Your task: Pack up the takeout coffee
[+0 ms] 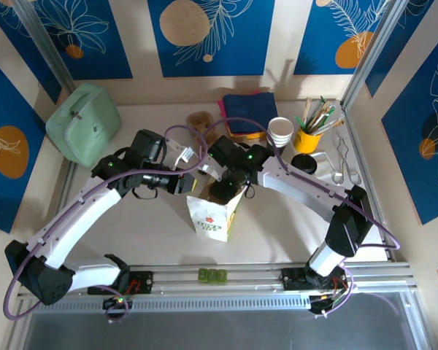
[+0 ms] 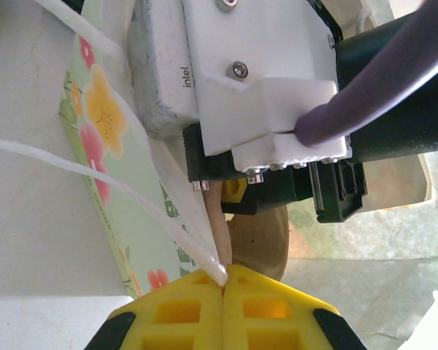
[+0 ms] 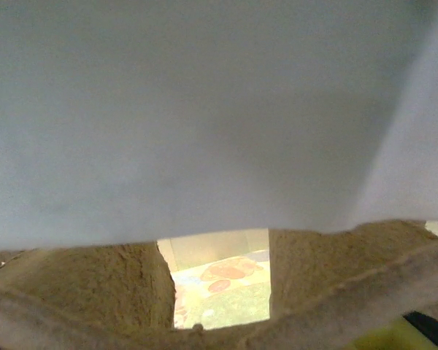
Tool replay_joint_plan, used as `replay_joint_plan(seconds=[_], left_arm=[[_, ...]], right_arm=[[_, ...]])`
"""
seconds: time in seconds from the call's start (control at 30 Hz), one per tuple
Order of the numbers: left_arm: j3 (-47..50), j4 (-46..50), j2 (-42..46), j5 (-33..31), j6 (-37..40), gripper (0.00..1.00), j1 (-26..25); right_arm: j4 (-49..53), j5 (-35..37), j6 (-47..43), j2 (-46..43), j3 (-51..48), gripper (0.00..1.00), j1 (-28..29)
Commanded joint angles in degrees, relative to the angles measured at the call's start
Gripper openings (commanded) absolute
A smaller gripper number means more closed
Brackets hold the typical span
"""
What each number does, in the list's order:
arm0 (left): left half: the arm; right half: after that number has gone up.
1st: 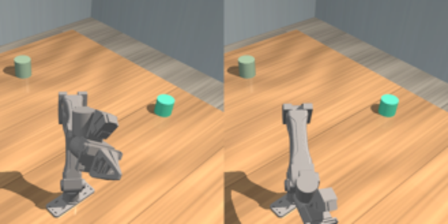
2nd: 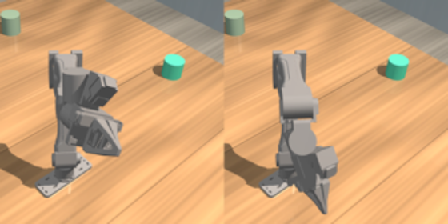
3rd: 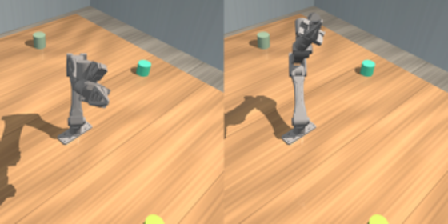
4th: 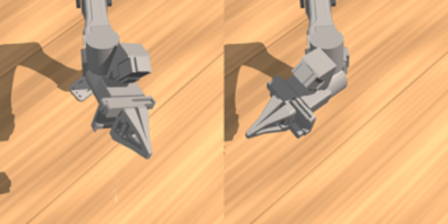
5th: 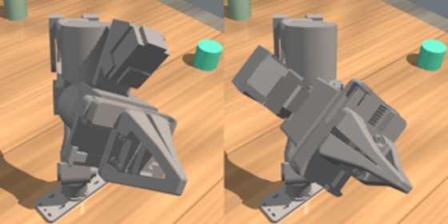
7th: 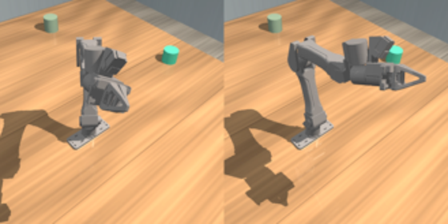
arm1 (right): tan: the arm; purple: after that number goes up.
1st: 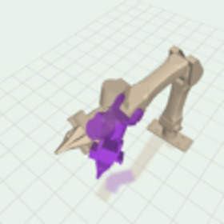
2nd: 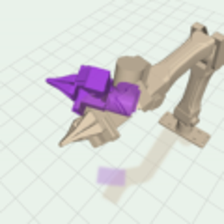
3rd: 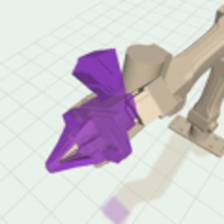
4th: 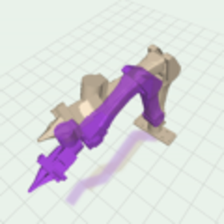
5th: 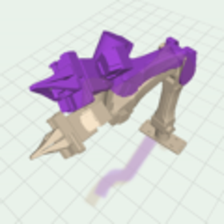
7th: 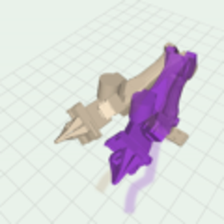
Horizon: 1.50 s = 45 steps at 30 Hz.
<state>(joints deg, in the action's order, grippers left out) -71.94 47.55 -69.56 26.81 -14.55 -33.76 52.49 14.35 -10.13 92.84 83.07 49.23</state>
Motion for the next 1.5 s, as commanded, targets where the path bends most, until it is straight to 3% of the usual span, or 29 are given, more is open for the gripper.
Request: replay_joint_plan(seconds=[0.0,0.5,0.67,0.83,1.47], left_arm=[[-2.8,2.5,1.3,-2.8,1.6,0.00,0.5],[-4.9,5.4,1.7,-9.5,2.7,0.00,0.5],[-4.7,3.5,2.2,-6.4,2.8,0.00,0.1],[-4.3,4.2,2.5,-9.2,2.9,0.00,-0.4],[-2.3,2.4,3.0,-6.9,1.6,0.00,-0.4]], right_arm=[[1.6,-1.7,-0.7,-0.1,-1.2,0.45,0.6],[-1.1,-2.3,0.6,-2.3,-4.0,0.46,0.5],[-0.2,-1.4,1.1,-0.2,-3.3,0.46,0.7],[-1.1,-1.5,1.5,0.8,-3.2,0.46,0.9],[-5.6,-2.2,1.0,2.8,-4.5,0.49,1.5]])
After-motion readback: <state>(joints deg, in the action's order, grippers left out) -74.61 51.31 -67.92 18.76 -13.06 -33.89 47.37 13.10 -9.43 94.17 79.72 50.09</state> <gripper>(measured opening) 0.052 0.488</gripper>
